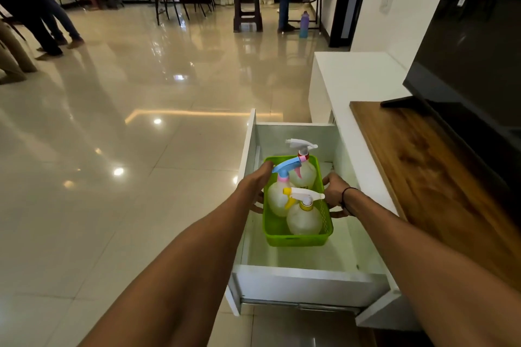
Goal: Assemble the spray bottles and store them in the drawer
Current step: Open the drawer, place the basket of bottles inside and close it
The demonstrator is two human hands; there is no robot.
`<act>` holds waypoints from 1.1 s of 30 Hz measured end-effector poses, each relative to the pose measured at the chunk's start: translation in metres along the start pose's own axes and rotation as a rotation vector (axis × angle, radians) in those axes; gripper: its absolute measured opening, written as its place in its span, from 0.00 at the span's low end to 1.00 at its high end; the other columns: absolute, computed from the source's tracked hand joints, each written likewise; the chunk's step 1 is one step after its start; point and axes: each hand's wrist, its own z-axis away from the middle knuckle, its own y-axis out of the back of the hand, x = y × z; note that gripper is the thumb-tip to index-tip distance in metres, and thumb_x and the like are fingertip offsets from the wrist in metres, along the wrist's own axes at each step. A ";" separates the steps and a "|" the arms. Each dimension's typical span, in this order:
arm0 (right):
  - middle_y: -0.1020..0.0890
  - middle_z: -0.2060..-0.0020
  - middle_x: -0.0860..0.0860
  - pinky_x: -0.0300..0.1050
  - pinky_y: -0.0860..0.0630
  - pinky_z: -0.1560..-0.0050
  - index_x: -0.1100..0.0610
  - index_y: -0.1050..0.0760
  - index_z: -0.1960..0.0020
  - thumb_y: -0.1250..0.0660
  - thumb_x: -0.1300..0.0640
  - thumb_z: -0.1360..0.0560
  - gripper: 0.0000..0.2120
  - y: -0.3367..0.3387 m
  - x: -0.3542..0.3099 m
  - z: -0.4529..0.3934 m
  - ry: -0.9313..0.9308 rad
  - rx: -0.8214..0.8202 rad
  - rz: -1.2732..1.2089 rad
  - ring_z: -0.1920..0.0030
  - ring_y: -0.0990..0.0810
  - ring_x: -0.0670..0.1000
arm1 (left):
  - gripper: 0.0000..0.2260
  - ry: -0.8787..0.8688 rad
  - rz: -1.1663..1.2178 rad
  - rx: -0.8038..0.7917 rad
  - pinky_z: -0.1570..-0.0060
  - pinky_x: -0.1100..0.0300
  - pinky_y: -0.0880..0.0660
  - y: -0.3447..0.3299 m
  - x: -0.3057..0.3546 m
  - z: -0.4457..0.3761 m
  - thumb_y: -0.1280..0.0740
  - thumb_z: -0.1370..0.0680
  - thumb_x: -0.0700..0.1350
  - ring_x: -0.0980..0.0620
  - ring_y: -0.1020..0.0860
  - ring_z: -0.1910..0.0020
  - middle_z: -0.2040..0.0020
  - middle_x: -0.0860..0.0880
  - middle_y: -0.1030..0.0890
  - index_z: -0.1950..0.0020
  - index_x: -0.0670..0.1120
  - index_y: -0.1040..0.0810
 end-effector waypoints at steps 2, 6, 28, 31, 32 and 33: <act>0.20 0.41 0.64 0.55 0.17 0.47 0.52 0.32 0.41 0.37 0.67 0.22 0.15 -0.008 0.009 -0.018 -0.008 0.016 -0.002 0.52 0.22 0.57 | 0.39 0.012 0.002 0.011 0.33 0.39 0.23 -0.008 -0.006 -0.016 0.45 0.21 0.73 0.36 0.21 0.33 0.32 0.36 0.20 0.27 0.42 0.25; 0.20 0.40 0.63 0.53 0.18 0.52 0.53 0.32 0.36 0.41 0.67 0.21 0.16 -0.020 0.029 -0.048 -0.028 0.028 0.023 0.51 0.22 0.58 | 0.40 0.036 -0.021 0.011 0.30 0.39 0.25 -0.024 -0.016 -0.044 0.47 0.21 0.74 0.35 0.22 0.32 0.33 0.37 0.21 0.27 0.43 0.25; 0.25 0.49 0.61 0.58 0.19 0.44 0.65 0.26 0.47 0.45 0.64 0.20 0.10 -0.033 0.041 -0.069 -0.144 0.018 0.103 0.50 0.25 0.57 | 0.28 -0.129 -0.210 0.140 0.37 0.48 0.21 -0.039 -0.036 -0.064 0.47 0.14 0.59 0.36 0.23 0.29 0.22 0.32 0.30 0.25 0.38 0.29; 0.24 0.46 0.61 0.54 0.23 0.47 0.62 0.27 0.44 0.41 0.61 0.20 0.08 -0.029 0.025 -0.053 -0.038 0.089 0.138 0.49 0.25 0.59 | 0.20 -0.309 -0.416 0.254 0.46 0.51 0.17 -0.019 -0.027 -0.046 0.39 0.17 0.53 0.37 0.14 0.44 0.40 0.32 0.16 0.43 0.35 0.22; 0.23 0.42 0.61 0.54 0.22 0.44 0.61 0.28 0.38 0.39 0.60 0.20 0.12 -0.028 0.020 -0.048 0.023 0.147 0.214 0.44 0.23 0.61 | 0.19 -0.377 -0.418 0.290 0.44 0.48 0.16 -0.012 -0.024 -0.038 0.37 0.18 0.51 0.37 0.13 0.49 0.47 0.34 0.14 0.46 0.34 0.20; 0.23 0.37 0.61 0.55 0.23 0.39 0.60 0.29 0.33 0.38 0.59 0.20 0.16 -0.028 0.015 -0.040 0.099 0.232 0.305 0.37 0.24 0.63 | 0.18 -0.452 -0.390 0.321 0.43 0.46 0.15 -0.005 -0.020 -0.030 0.36 0.20 0.49 0.38 0.12 0.53 0.53 0.36 0.12 0.49 0.35 0.17</act>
